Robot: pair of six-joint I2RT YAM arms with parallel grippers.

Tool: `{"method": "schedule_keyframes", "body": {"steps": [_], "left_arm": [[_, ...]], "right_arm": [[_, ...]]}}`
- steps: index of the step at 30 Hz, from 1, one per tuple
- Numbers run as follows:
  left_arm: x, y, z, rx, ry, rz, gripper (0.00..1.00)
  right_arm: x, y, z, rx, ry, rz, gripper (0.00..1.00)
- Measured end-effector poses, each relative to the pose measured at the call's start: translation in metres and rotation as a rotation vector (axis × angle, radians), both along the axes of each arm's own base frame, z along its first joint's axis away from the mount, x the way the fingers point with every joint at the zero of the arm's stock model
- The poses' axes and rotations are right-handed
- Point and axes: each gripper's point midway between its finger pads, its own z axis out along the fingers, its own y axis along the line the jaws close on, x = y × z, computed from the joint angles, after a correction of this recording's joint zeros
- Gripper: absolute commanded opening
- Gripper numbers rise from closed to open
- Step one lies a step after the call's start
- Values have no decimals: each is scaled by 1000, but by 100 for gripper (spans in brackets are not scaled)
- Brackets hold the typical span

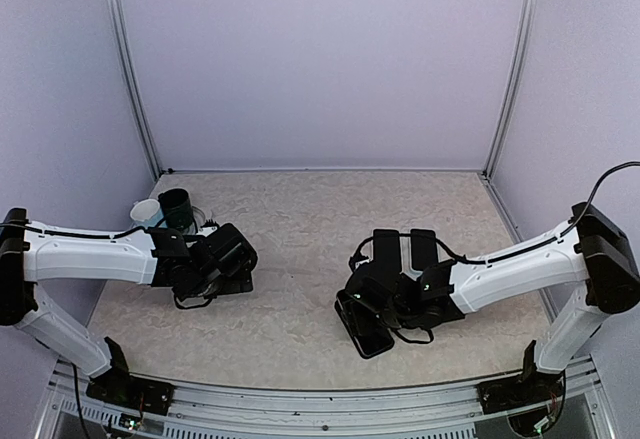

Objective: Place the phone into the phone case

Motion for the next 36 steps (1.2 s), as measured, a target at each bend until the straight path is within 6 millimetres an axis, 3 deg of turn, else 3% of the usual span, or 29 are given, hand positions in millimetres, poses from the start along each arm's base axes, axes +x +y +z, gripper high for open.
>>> {"method": "schedule_keyframes", "body": {"steps": [4, 10, 17, 21, 24, 30, 36], "left_arm": [[0, 0, 0, 0, 0, 0, 99], [0, 0, 0, 0, 0, 0, 99], [0, 0, 0, 3, 0, -1, 99], [0, 1, 0, 7, -1, -2, 99], [0, 1, -1, 11, 0, -3, 99], [0, 2, -1, 17, 0, -3, 99], [0, 2, -3, 27, 3, -2, 99]], "right_arm": [[1, 0, -3, 1, -2, -3, 42], [4, 1, -20, -42, 10, -6, 43], [5, 1, -22, -44, 13, -5, 50], [5, 2, -21, -54, 13, 2, 81], [5, 3, -22, -68, 18, 8, 98], [-5, -8, -30, -143, 69, 44, 99], [-17, -2, -30, -142, 138, 99, 99]]}}
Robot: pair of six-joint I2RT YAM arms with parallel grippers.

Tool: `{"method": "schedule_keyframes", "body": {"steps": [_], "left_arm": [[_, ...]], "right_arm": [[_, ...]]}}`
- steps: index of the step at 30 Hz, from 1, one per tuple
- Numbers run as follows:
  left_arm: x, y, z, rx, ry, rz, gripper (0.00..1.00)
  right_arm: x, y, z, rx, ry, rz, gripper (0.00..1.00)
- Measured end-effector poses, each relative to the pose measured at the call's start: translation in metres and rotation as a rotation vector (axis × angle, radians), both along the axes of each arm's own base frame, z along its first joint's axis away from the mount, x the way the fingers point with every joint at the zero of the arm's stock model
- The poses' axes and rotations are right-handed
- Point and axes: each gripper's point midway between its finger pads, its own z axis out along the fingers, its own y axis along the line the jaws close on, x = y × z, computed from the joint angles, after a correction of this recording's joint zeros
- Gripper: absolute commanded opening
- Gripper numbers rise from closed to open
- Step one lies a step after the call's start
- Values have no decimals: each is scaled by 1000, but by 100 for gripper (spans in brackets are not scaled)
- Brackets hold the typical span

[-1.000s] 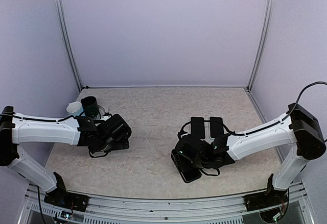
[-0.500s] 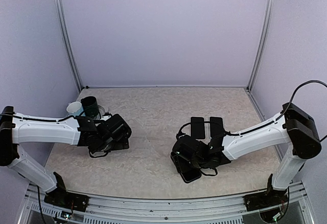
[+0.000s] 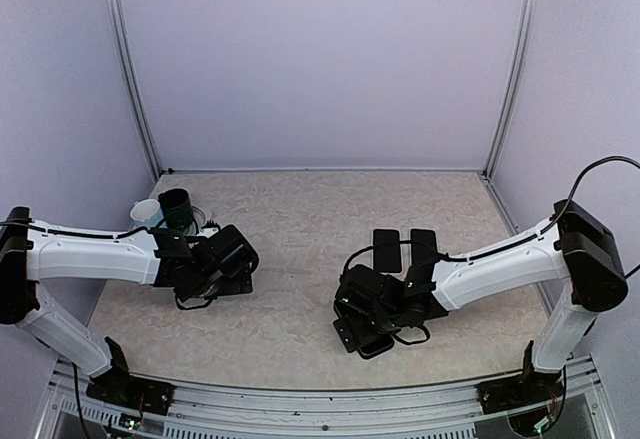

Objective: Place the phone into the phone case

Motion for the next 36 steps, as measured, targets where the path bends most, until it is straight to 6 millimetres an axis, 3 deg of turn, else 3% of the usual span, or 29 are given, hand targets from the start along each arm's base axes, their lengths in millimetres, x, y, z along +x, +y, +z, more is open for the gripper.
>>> {"method": "schedule_keyframes", "body": {"steps": [8, 12, 17, 28, 31, 36], "left_arm": [[0, 0, 0, 1, 1, 0, 99], [0, 0, 0, 1, 1, 0, 99], [0, 0, -1, 2, 2, 1, 99], [0, -1, -1, -2, 3, -7, 99], [0, -8, 1, -13, -2, -29, 99], [-1, -44, 10, -89, -37, -142, 98]], "right_arm": [[-10, -6, -12, -42, 61, 35, 95], [-10, -5, -12, -51, 62, 45, 84], [-7, 0, -12, -50, 58, 49, 62], [-5, 3, -10, -45, 46, 67, 44], [-5, 3, -9, -23, 35, 74, 43], [-7, 0, -6, 21, 10, 96, 41]]}}
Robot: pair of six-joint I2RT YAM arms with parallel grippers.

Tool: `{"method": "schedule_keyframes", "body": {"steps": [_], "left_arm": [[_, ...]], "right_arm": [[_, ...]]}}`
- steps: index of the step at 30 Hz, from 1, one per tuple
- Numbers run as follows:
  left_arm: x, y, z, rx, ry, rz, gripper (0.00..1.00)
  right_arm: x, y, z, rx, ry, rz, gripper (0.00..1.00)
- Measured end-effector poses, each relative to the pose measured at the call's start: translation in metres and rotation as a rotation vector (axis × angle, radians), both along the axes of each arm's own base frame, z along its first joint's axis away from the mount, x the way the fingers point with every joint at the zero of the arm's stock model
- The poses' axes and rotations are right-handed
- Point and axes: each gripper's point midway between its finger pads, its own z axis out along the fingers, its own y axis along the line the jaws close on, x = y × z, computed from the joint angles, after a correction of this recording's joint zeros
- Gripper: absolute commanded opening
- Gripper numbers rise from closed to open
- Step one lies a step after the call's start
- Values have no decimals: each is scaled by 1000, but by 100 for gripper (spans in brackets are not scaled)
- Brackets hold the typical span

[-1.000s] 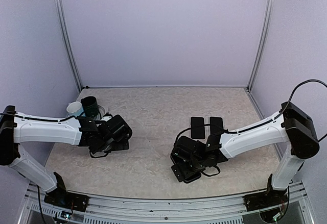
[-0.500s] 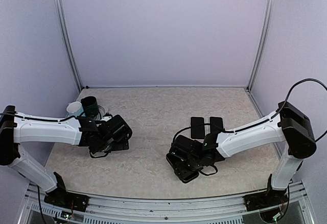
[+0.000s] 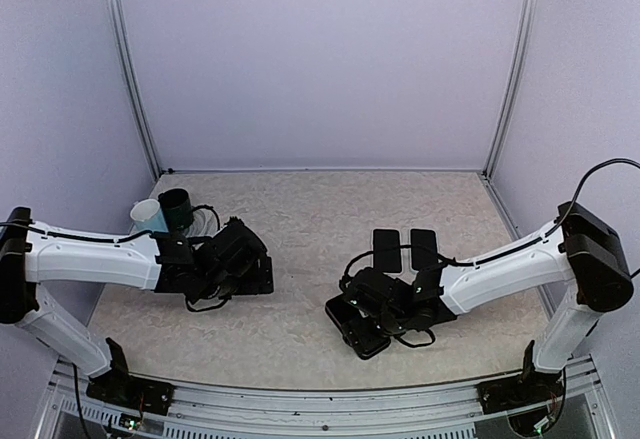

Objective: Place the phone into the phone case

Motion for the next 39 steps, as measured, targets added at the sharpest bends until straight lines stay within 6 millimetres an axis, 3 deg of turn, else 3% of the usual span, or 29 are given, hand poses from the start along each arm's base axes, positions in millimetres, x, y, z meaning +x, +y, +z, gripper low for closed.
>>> {"method": "schedule_keyframes", "body": {"steps": [6, 9, 14, 19, 21, 24, 29, 34, 37, 39], "left_arm": [[6, -79, 27, -295, -73, -209, 99], [6, -108, 32, -415, -91, -295, 99], [8, -149, 9, -512, -30, -392, 97], [5, -168, -36, -554, 93, -434, 78], [3, -175, -45, -576, 122, -447, 68], [-1, -187, -41, -621, 130, -490, 56], [-8, -201, -34, -686, 144, -551, 54], [-13, -209, -39, -730, 174, -584, 28], [-14, -215, -32, -767, 169, -600, 15], [-14, -217, -27, -790, 168, -607, 0]], "right_arm": [[3, 2, 4, 52, -54, 36, 40], [6, 5, 9, 82, -92, 56, 40], [15, 8, 18, 131, -158, 72, 40], [20, 6, 23, 158, -202, 74, 40], [21, 4, 22, 158, -207, 75, 40], [24, 0, 20, 155, -213, 75, 40], [33, 3, 26, 187, -240, 67, 40], [40, 3, 28, 206, -252, 58, 40], [41, 0, 26, 208, -250, 54, 41], [41, 1, 26, 212, -250, 52, 45]]}}
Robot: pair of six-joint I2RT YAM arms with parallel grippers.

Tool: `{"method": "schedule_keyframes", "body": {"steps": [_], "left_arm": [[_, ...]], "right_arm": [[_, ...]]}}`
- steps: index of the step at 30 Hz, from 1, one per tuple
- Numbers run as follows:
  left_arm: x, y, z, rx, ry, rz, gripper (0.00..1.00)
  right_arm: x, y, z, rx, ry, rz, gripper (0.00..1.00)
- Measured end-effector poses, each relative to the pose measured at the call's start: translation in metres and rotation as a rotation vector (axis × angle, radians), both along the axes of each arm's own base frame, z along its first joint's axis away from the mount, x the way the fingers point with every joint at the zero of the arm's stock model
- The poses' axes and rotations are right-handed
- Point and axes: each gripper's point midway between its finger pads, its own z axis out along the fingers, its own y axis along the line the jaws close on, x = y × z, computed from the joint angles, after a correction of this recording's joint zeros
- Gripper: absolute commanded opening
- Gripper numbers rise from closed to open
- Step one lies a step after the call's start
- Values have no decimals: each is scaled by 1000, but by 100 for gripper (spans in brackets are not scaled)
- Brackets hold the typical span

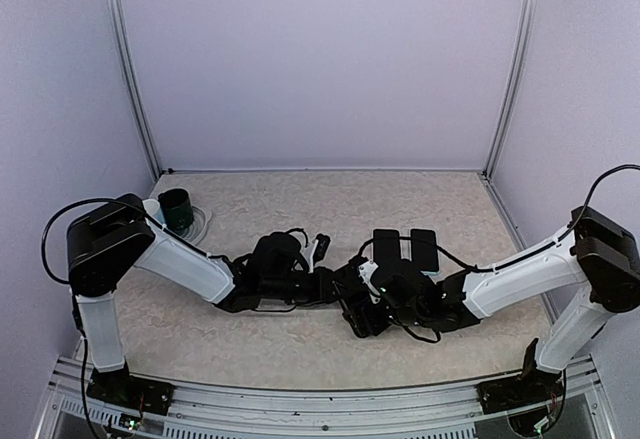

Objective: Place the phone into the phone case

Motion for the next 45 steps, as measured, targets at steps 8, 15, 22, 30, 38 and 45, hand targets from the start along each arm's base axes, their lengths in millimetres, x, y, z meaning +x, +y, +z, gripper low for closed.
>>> {"method": "schedule_keyframes", "body": {"steps": [8, 15, 22, 30, 38, 45], "left_arm": [[3, -2, 1, 17, -37, -14, 0], [-7, -9, 22, 147, -307, -82, 0], [-21, 15, 36, 298, -618, -146, 0], [-36, 17, 39, 397, -834, -247, 1], [-38, 13, 39, 440, -916, -293, 3], [-39, 13, 39, 457, -943, -303, 3]], "right_arm": [[1, 1, 1, 8, -2, 8, 99], [-10, -7, 25, 81, -1, 139, 99], [-30, -25, 102, 380, -50, 413, 99], [-52, -28, 136, 444, -194, 705, 99], [-36, -14, 127, 297, -361, 883, 99], [-13, -7, 111, 237, -381, 955, 57]]}}
